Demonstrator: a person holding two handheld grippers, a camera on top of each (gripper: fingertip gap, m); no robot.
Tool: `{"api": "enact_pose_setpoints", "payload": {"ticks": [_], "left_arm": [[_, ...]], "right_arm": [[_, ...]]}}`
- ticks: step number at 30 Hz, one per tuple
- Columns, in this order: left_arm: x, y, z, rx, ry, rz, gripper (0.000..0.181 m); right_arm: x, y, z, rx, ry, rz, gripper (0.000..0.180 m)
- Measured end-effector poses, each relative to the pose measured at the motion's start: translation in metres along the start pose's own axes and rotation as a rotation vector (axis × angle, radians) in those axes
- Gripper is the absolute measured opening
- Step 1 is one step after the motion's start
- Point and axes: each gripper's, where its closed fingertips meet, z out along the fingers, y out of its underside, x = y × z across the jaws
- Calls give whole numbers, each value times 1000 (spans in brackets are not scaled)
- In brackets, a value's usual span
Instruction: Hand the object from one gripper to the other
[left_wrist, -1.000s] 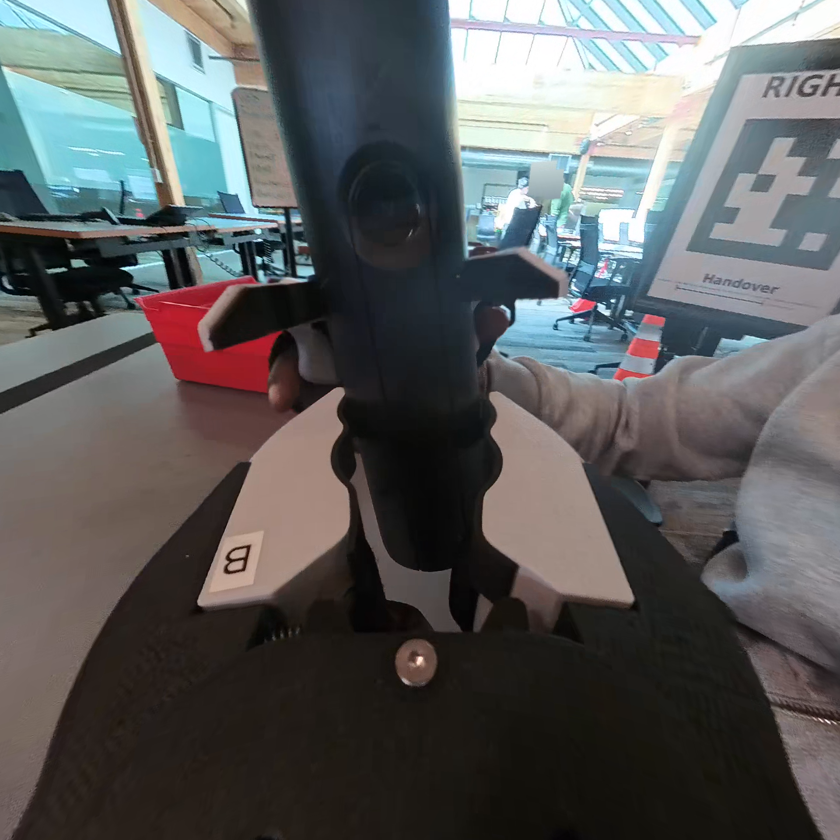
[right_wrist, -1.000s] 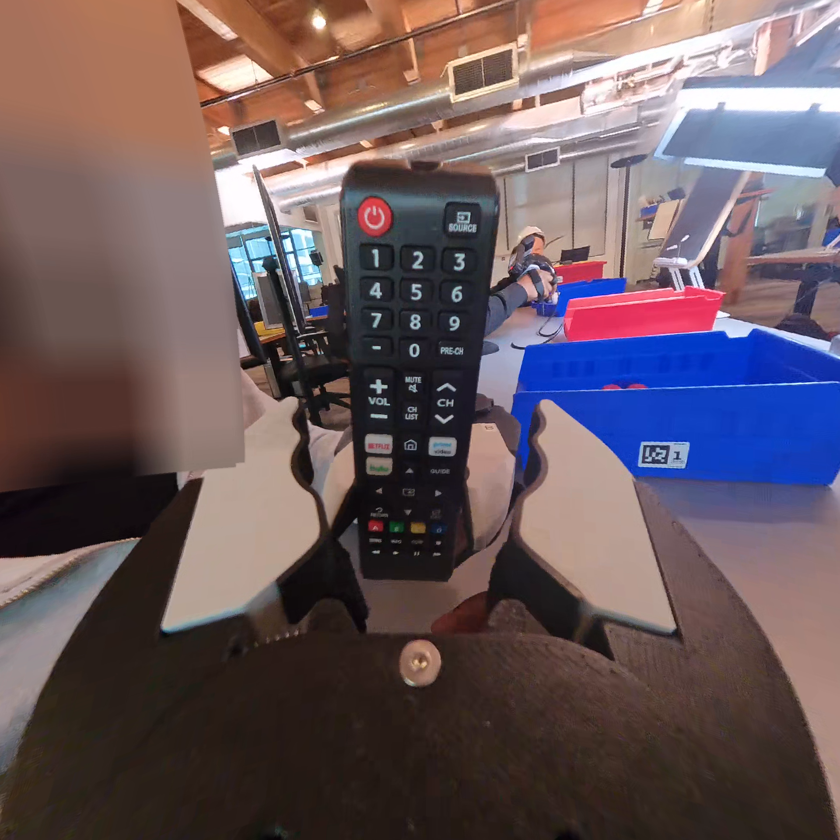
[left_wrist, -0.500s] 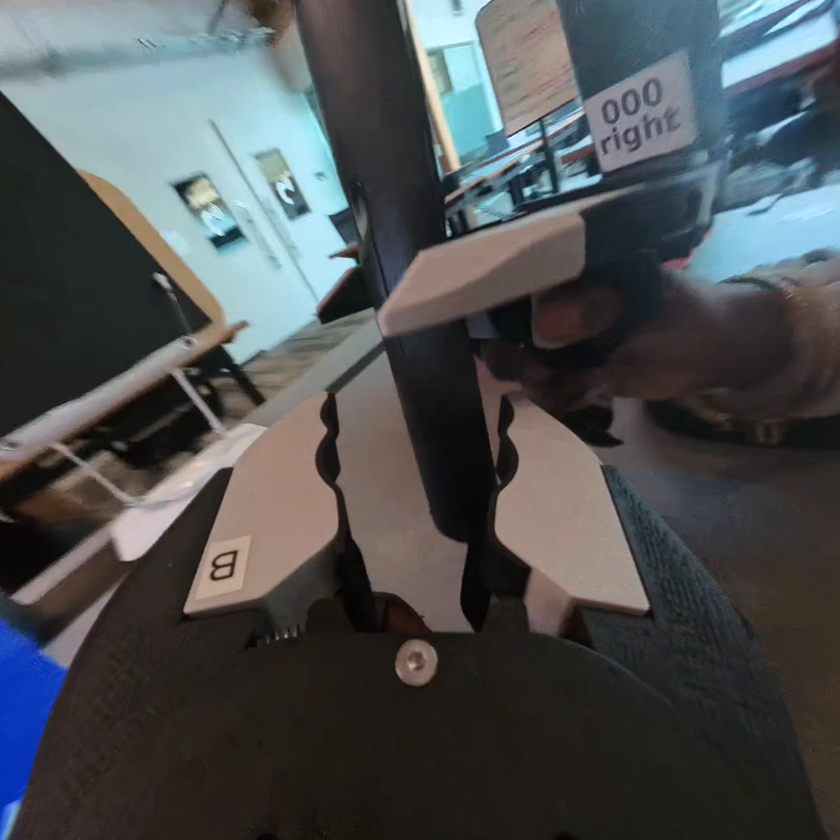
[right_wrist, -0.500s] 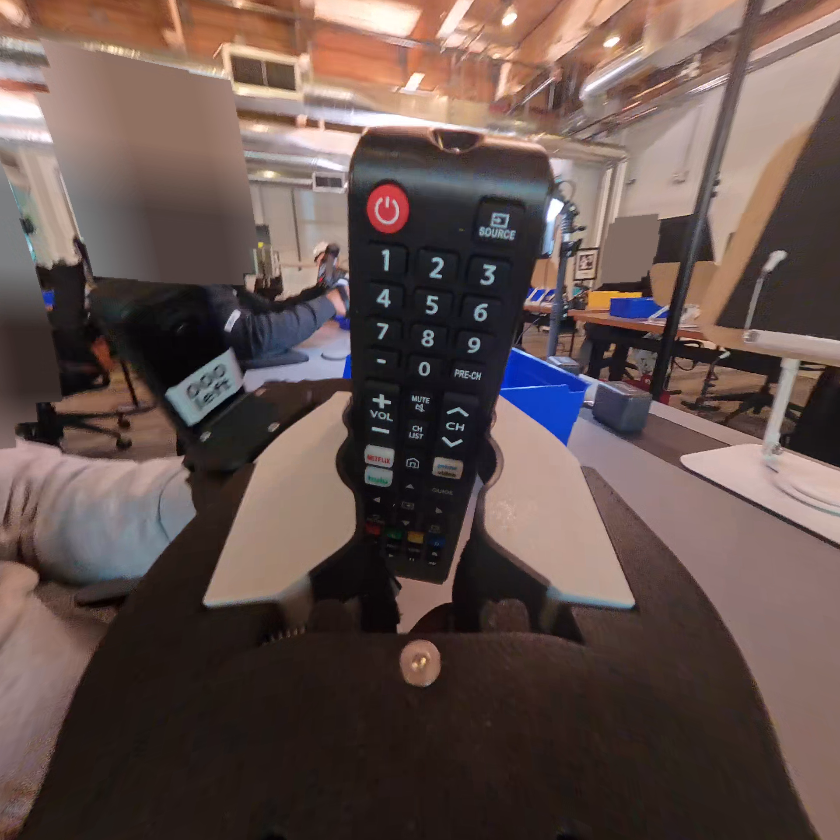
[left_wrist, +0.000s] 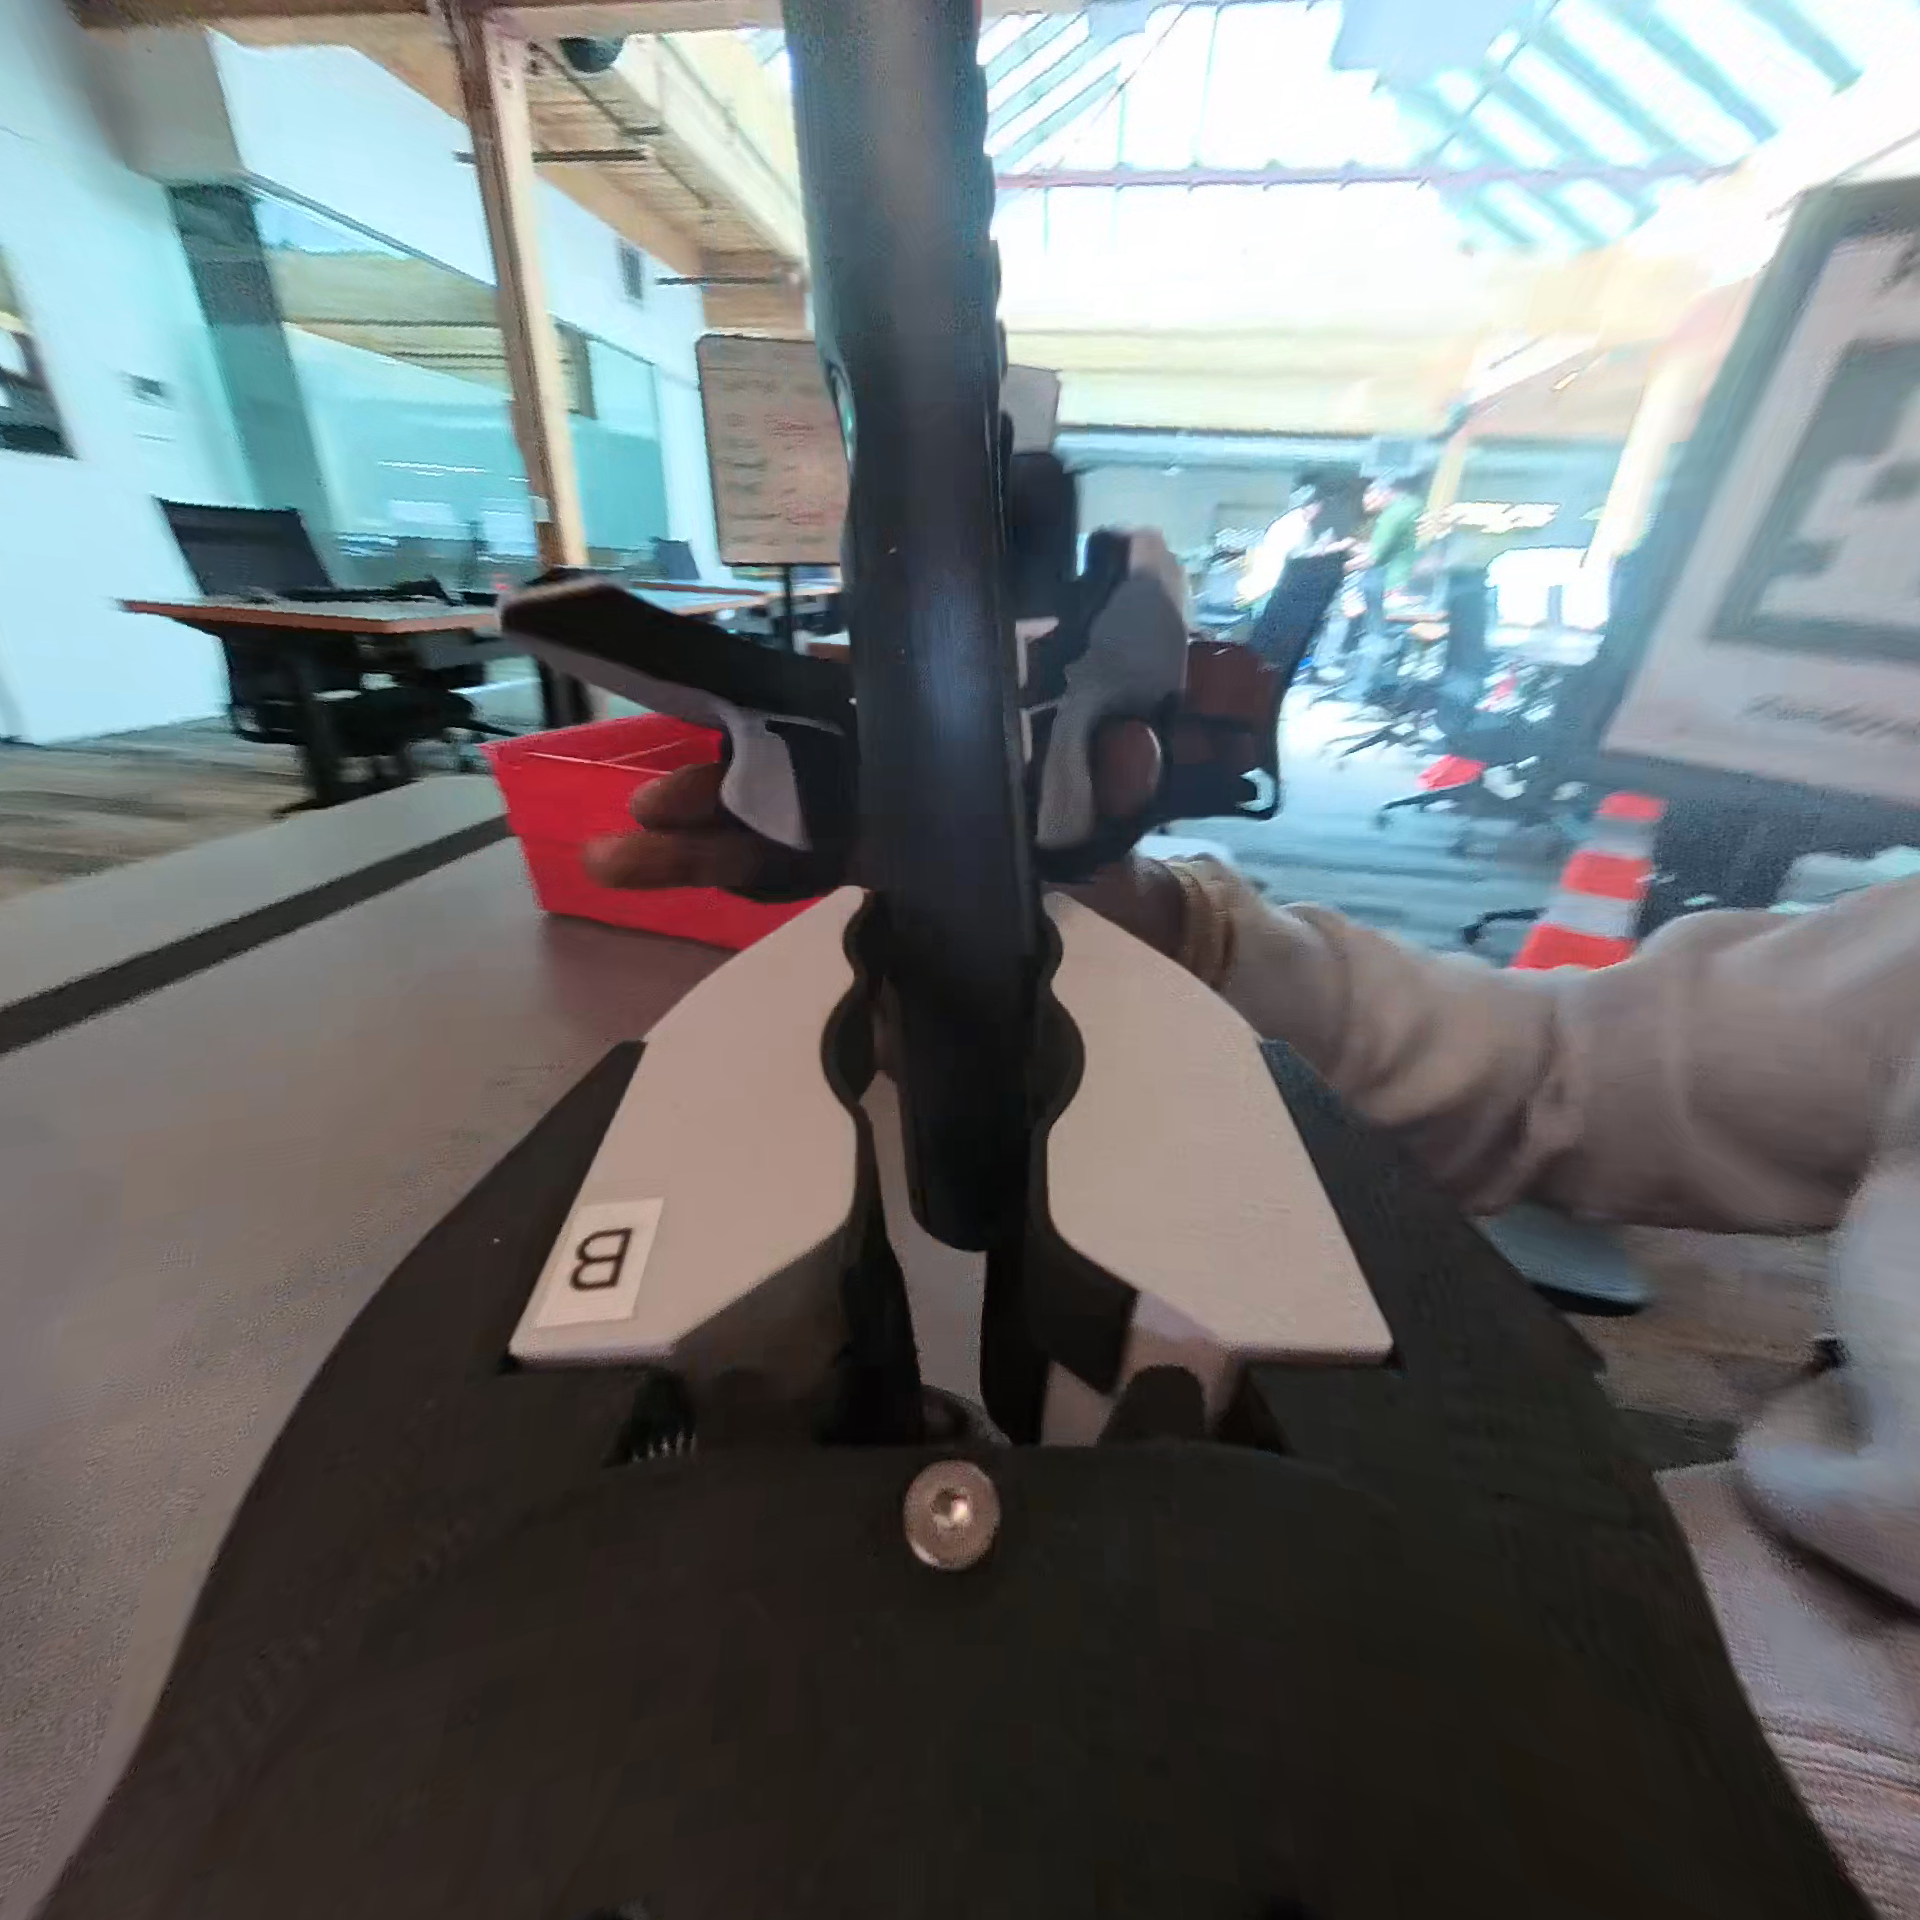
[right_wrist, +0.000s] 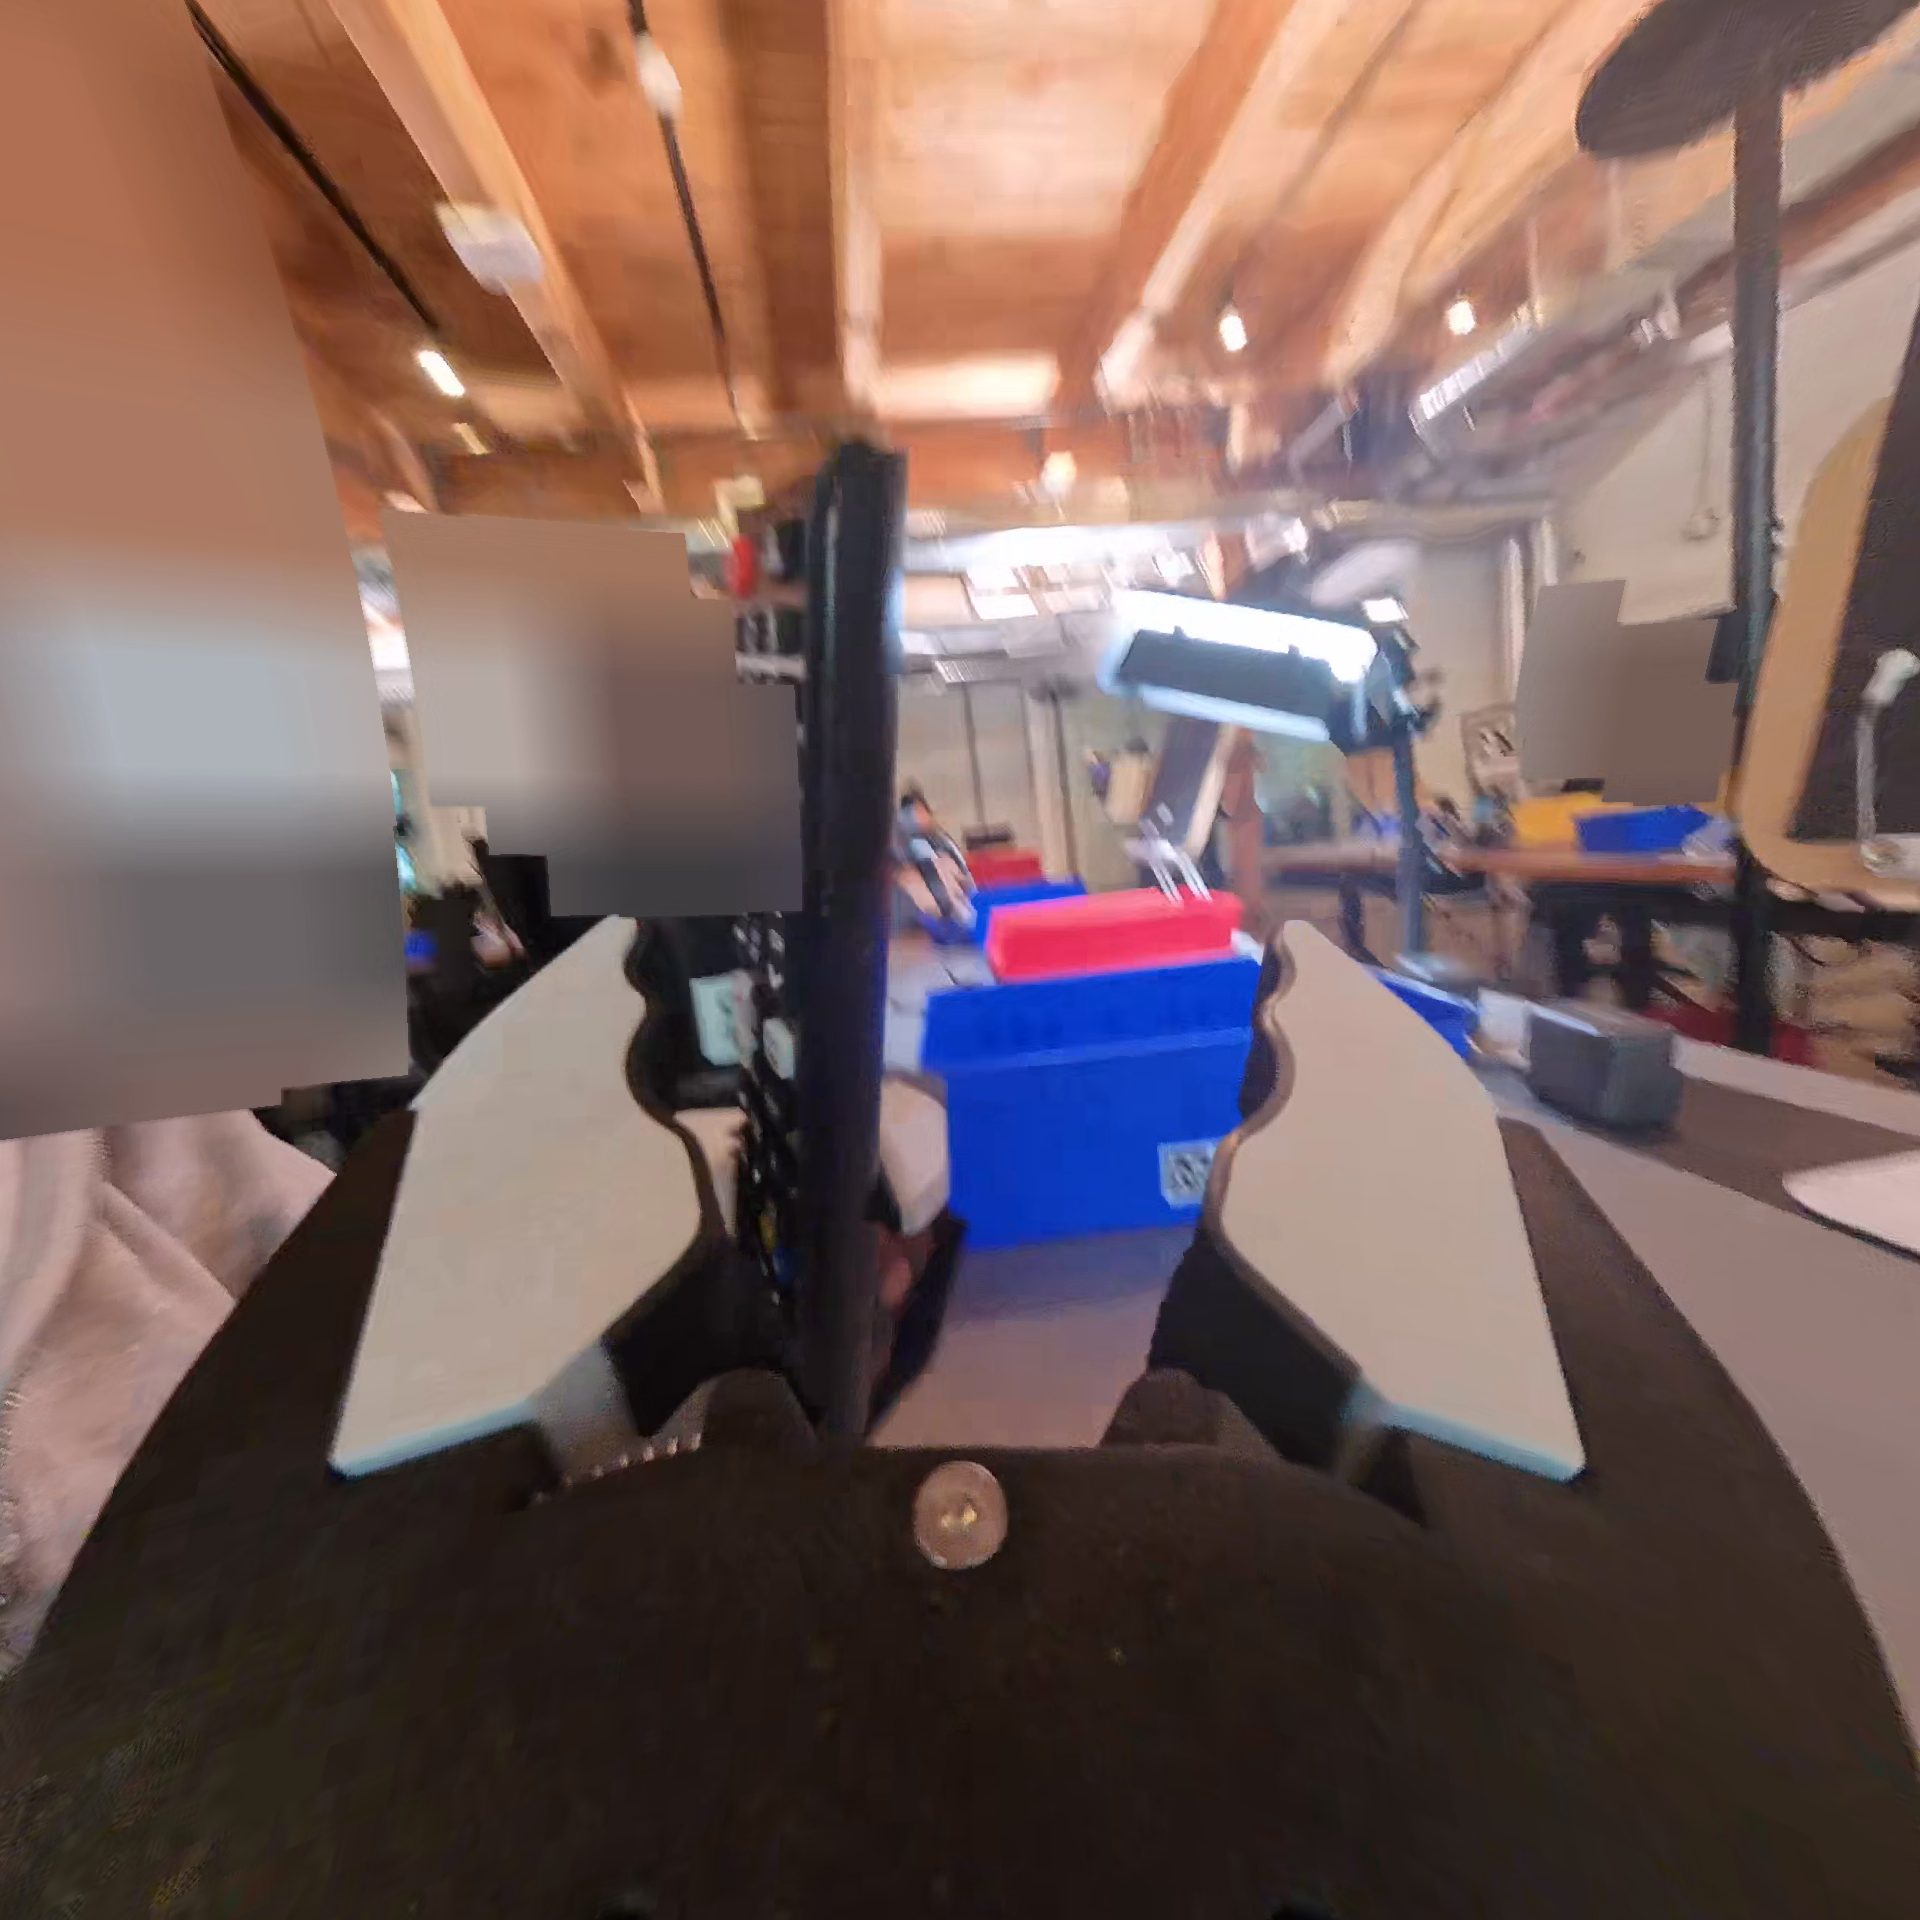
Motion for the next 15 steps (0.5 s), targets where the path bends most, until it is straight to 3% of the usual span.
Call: {"api": "enact_pose_setpoints", "payload": {"ticks": [2,7,9,10,14,15], "left_arm": [[5,0,0,10,54,-58,26],[15,3,2,-1,150,-141,26],[20,5,3,-13,191,-164,26],[23,6,3,-12,204,-165,26],[7,7,4,-22,79,-85,26],[-3,7,3,-28,-9,-13,36]], "right_arm": [[-8,-12,-4,114,-85,73,103],[-35,4,-4,-45,-253,94,63],[-42,5,-4,-43,-294,86,33],[-43,4,-5,-35,-299,75,26],[-35,5,-5,-61,-226,15,25],[-29,4,-4,-51,-165,-23,24]]}}
